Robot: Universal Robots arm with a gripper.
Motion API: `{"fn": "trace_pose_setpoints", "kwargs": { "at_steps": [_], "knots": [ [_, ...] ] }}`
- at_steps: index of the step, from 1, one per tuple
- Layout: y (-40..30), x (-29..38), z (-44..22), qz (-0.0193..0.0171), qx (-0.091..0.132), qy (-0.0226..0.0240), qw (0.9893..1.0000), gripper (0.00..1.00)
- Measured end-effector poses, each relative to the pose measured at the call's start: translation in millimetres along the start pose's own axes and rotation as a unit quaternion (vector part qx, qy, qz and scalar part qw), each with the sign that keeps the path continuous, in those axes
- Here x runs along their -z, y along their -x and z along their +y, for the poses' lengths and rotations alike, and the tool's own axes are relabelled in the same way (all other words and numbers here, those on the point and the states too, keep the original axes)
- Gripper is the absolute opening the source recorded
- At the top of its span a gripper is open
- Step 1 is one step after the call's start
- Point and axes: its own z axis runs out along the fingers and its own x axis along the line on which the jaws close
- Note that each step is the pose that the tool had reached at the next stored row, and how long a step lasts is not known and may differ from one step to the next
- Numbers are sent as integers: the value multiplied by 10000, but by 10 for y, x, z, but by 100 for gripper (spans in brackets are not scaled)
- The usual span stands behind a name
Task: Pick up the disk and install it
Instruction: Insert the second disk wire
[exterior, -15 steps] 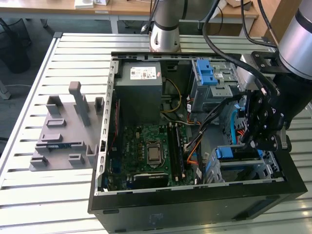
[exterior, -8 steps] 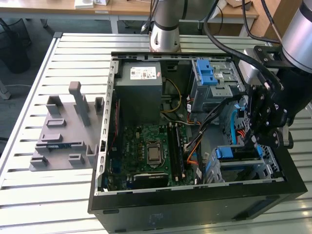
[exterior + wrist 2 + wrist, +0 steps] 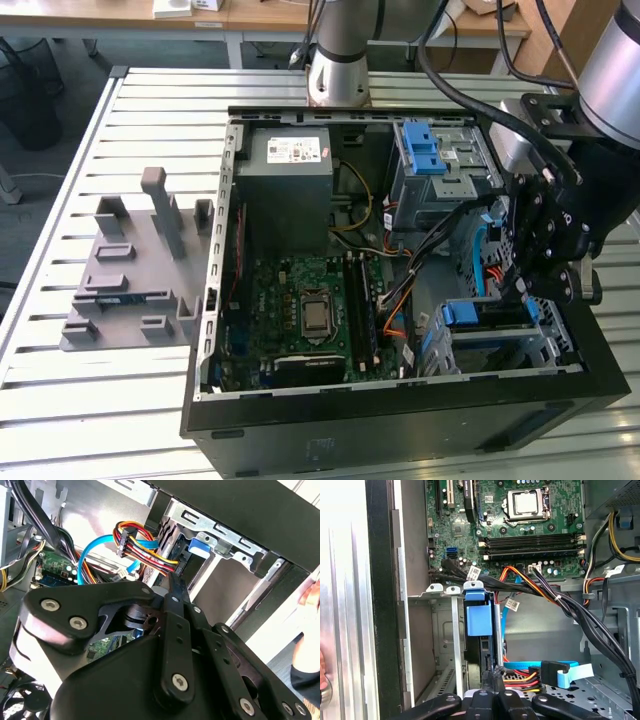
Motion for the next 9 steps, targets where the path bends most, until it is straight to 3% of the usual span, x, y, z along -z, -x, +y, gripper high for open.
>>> {"fn": "trace_pose_setpoints", "kwargs": {
  "at_steps": [9],
  "knots": [
    [-1,2,18,0,0,0,10000,11]
  ]
}}
